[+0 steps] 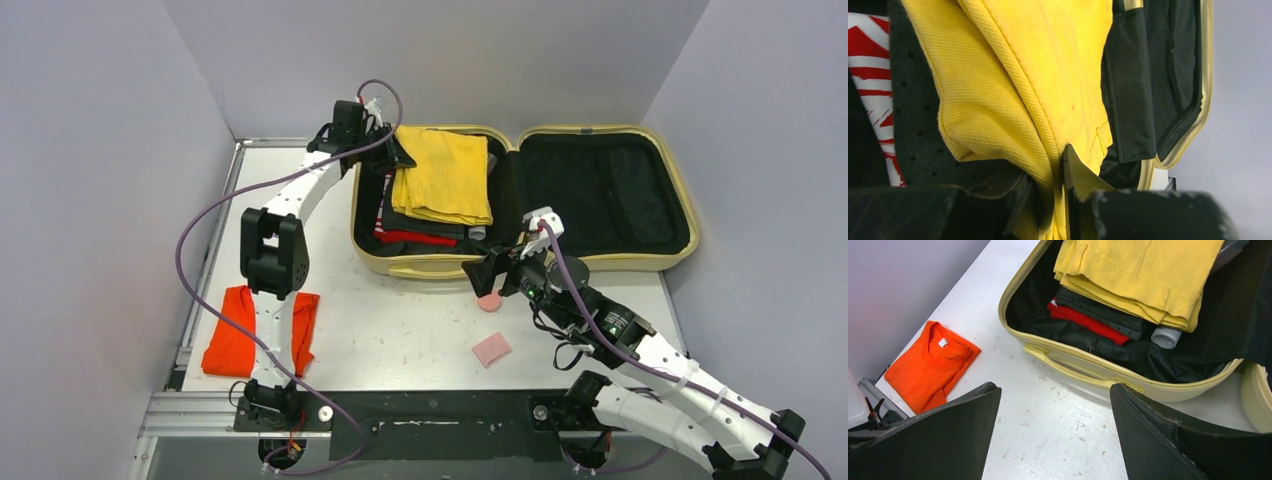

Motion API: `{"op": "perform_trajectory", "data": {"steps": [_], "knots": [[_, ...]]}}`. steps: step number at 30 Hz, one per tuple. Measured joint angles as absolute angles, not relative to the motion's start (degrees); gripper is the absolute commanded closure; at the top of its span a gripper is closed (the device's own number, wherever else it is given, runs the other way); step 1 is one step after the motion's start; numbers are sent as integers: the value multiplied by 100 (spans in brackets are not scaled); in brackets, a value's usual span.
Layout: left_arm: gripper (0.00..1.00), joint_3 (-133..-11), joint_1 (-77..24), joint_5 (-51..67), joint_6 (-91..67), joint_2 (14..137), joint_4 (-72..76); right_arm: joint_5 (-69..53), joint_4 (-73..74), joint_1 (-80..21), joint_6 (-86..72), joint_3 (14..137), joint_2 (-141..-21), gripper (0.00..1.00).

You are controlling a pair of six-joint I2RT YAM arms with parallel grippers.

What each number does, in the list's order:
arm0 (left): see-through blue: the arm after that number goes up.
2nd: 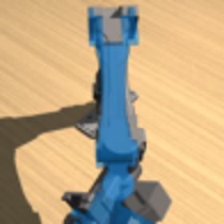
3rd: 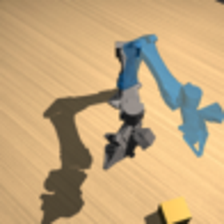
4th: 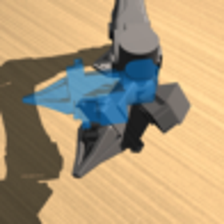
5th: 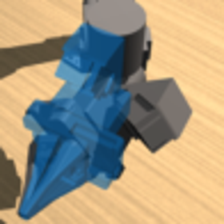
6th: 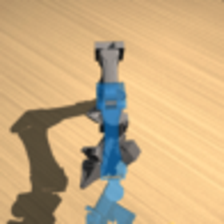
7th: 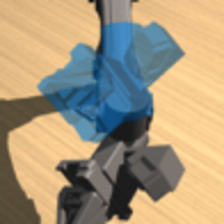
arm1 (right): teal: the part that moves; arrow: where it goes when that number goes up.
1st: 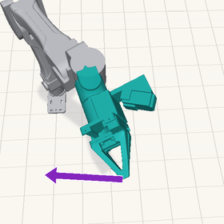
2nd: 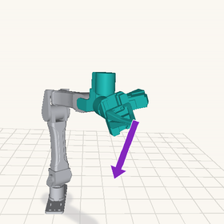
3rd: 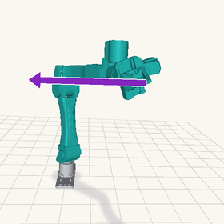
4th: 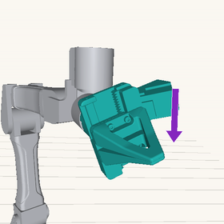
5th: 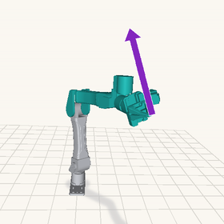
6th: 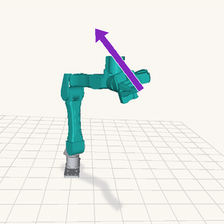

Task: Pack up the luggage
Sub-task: Place the clothes in the luggage.

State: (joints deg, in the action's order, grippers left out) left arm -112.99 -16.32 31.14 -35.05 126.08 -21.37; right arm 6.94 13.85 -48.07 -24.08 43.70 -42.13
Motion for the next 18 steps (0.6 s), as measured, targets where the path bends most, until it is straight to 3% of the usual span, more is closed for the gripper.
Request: {"op": "perform_trajectory", "data": {"steps": [5, 8, 10, 14, 18], "knots": [[100, -11577, -1588, 2755, -3385, 12672, -2851, 716, 1378, -4807, -2436, 4370, -4259, 18], [59, -11577, -1557, 2587, -3354, 12759, -3052, 735, 1376, -4807, -2445, 4370, -4270, 18], [46, -11627, -1544, 2475, -3288, 12816, -3247, 740, 1376, -4807, -2445, 4370, -4283, 18], [29, -12154, -1483, 2080, -3157, 12892, -3922, 755, 1378, -4807, -2443, 4372, -4364, 18], [27, -12685, -1426, 1498, -3096, 12761, -4084, 762, 1378, -4807, -2443, 4383, -4438, 18]]}}
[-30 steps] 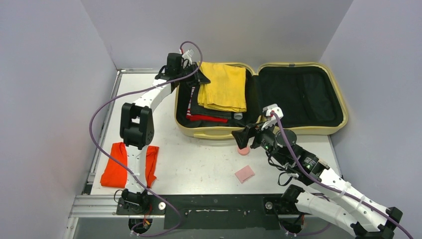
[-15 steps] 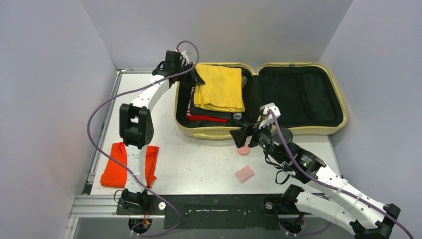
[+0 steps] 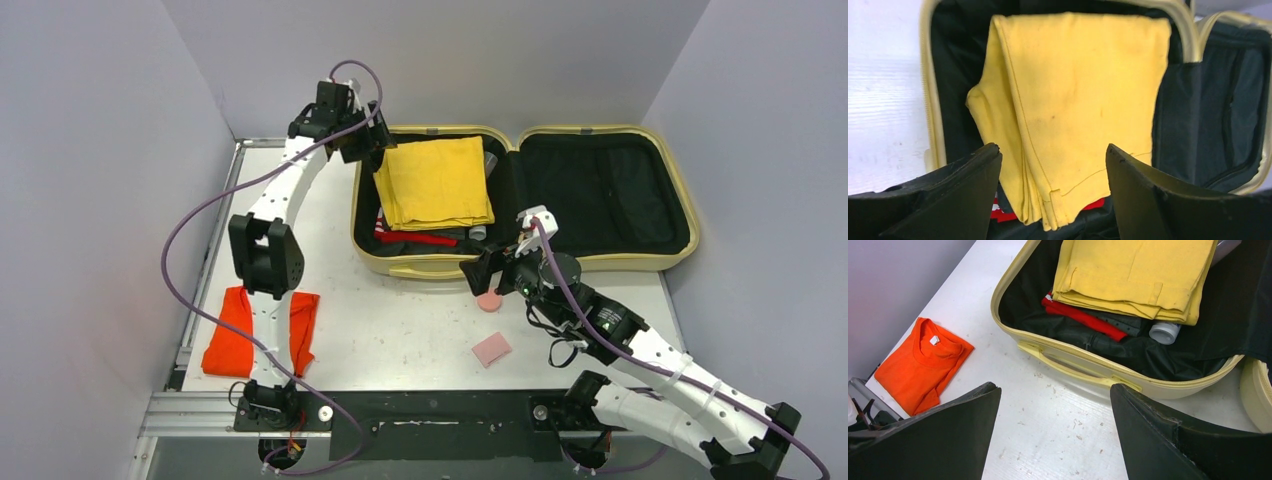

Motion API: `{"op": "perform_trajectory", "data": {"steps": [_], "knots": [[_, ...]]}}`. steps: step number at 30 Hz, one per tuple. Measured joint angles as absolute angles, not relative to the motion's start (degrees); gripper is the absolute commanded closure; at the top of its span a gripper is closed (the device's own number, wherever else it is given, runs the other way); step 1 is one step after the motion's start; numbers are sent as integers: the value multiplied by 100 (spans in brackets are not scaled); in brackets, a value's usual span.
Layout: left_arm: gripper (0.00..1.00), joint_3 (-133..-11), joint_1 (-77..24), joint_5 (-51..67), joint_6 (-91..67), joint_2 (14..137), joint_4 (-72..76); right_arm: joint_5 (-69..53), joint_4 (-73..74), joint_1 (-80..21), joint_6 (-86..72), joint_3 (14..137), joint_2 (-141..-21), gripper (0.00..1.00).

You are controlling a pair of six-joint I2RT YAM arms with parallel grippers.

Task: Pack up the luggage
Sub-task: Place the clothes in the luggage.

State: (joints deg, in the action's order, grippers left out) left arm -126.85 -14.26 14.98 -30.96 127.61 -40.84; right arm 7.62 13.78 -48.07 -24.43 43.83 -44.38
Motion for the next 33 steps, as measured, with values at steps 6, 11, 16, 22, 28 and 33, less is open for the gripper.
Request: {"op": "perform_trajectory", "data": {"steps": [6, 11, 16, 22, 28, 33], "knots": [[54, -11957, -1573, 1219, -3177, 11671, -3391, 775, 1372, -4807, -2432, 4414, -4532, 18], [78, -11354, -2353, 1483, -3247, 11413, -2609, 805, 1365, -4807, -2403, 4480, -4694, 18], [89, -10757, -2814, 1643, -3293, 11872, -2386, 821, 1350, -4807, -2408, 4528, -4882, 18], [99, -9778, -2499, 1404, -3450, 12272, -2357, 814, 1337, -4803, -2512, 4615, -5094, 18], [92, -9172, -2300, 1498, -3708, 11946, -1859, 821, 1334, -4797, -2585, 4672, -5157, 18], [70, -9131, -2231, 1479, -3677, 11699, -1992, 869, 1341, -4696, -2589, 4890, -5402, 17]]}}
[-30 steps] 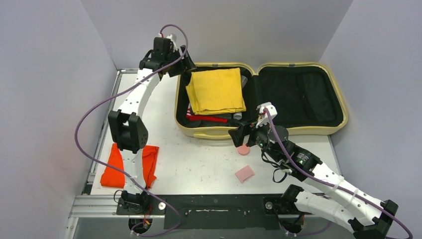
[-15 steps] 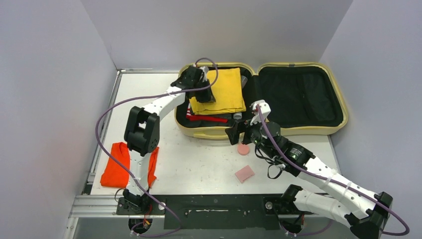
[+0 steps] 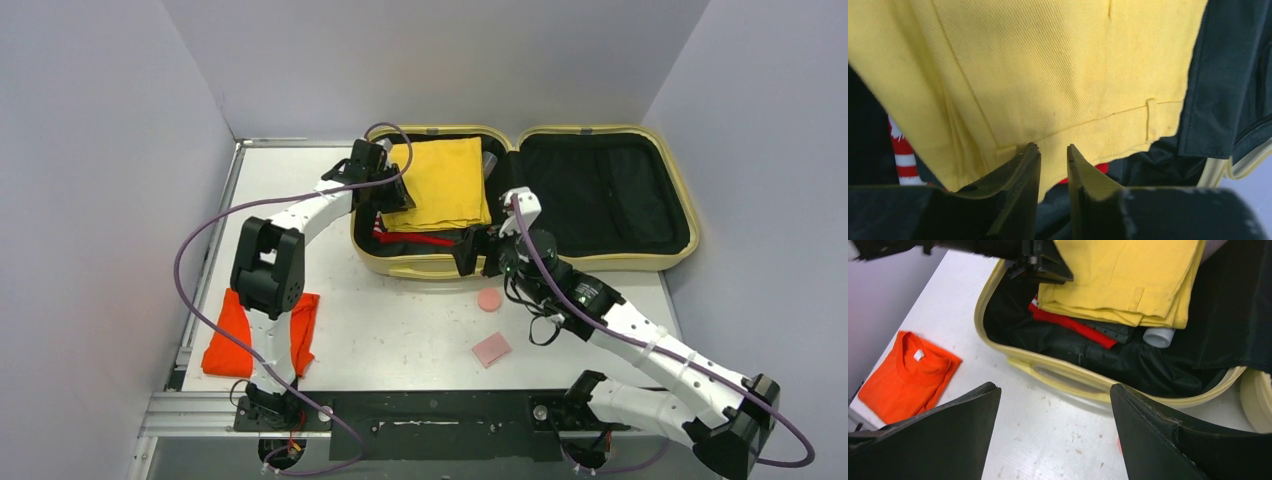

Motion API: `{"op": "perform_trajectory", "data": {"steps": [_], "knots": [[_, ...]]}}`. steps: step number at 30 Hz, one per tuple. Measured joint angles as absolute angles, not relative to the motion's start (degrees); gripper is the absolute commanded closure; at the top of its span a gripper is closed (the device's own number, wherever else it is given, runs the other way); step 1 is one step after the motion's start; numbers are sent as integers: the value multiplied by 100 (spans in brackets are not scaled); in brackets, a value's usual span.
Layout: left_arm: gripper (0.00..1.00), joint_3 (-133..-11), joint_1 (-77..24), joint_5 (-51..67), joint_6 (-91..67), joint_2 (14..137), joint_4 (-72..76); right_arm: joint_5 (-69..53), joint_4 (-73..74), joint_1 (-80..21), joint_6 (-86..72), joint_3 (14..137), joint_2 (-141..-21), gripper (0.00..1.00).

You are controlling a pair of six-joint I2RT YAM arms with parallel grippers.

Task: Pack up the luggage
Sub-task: Place the clothes in the luggage, then move the clothes to the corner of the board.

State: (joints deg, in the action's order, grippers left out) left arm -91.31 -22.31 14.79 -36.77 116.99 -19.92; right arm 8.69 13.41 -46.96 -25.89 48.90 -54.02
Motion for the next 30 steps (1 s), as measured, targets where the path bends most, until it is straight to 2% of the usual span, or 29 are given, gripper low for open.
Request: {"op": "perform_trajectory", "data": {"steps": [3, 6, 10, 12, 13, 14, 15, 20, 24, 30], "knots": [[61, -9139, -2224, 1435, -3627, 11402, -2228, 674, 1334, -4228, -2687, 5290, -5885, 19], [53, -9139, -2217, 1422, -3599, 10943, -2473, 174, 1109, -3310, -2965, 5634, -6571, 24], [43, -8871, -2206, 1337, -3503, 9745, -2528, -281, 707, -2547, -3428, 5690, -7395, 35], [32, -8517, -2204, 1181, -3365, 8884, -2486, -451, 403, -2456, -3647, 5699, -7841, 41], [22, -8287, -2204, 1066, -3267, 8399, -2443, -528, 290, -2447, -3728, 5743, -8073, 43], [6, -8088, -2204, 961, -3192, 8007, -2405, -587, 215, -2449, -3800, 5822, -8313, 44], [3, -7795, -2204, 799, -3068, 7522, -2290, -628, 121, -2460, -3839, 5927, -8573, 45], [3, -6361, -2189, -34, -2635, 5658, -2080, -661, -209, -2554, -3885, 6364, -9623, 47], [3, -5507, -2165, -685, -2373, 4956, -2121, -626, -287, -2613, -3872, 6512, -10283, 45], [3, -4766, -2158, -1533, -2121, 4318, -2202, -510, -303, -2722, -3774, 6637, -10436, 31]]}}
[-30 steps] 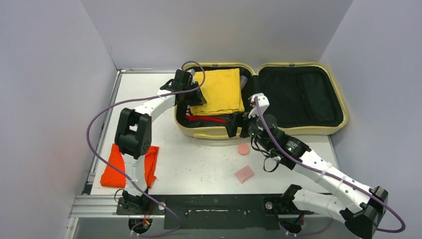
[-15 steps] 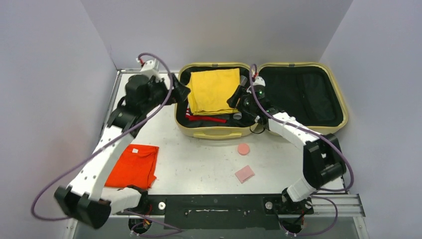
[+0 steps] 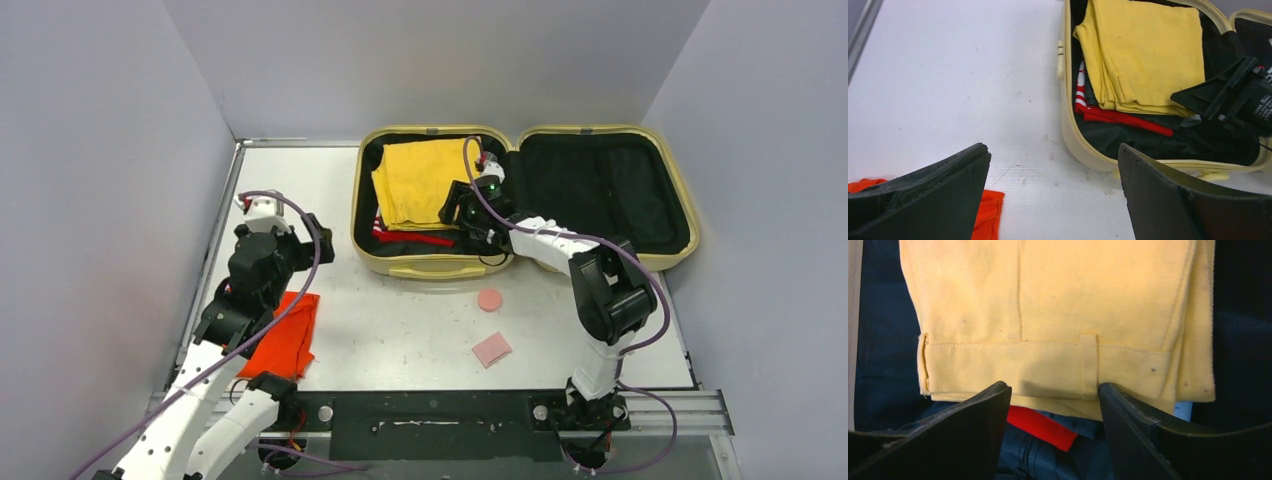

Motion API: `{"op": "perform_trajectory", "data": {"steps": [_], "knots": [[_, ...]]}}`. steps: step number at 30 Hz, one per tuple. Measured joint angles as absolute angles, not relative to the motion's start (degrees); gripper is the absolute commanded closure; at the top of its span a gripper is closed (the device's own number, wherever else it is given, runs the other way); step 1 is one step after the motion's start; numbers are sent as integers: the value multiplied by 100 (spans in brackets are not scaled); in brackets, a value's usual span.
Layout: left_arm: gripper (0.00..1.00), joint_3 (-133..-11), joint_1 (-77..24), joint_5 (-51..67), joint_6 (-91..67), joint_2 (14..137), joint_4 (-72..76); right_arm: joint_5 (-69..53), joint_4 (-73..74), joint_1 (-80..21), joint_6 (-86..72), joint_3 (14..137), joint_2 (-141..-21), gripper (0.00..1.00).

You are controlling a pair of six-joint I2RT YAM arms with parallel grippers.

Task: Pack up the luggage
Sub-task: Move the clothes to the corner of the board.

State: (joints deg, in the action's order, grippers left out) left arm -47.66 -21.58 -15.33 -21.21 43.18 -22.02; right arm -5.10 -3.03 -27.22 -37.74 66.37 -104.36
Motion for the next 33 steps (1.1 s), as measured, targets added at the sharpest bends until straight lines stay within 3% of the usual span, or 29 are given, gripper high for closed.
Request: {"op": "perform_trajectory", "data": {"steps": [7, 15, 26, 33], "knots": [[3, -4080, -2158, -2541, -2156, 3312, -2040, 357, 193, -4158, -2783, 6969, -9845, 24], [3, -3948, -2165, -4073, -2480, 2821, -2176, -38, 152, -6379, -2344, 7819, -10012, 22], [5, -3948, -2324, -5693, -2987, 1431, -2536, -362, 377, -6654, -2838, 9443, -12608, 16], [5, -3948, -2499, -6082, -3100, 1544, -2633, -314, 517, -6598, -3227, 10077, -13349, 19]]}}
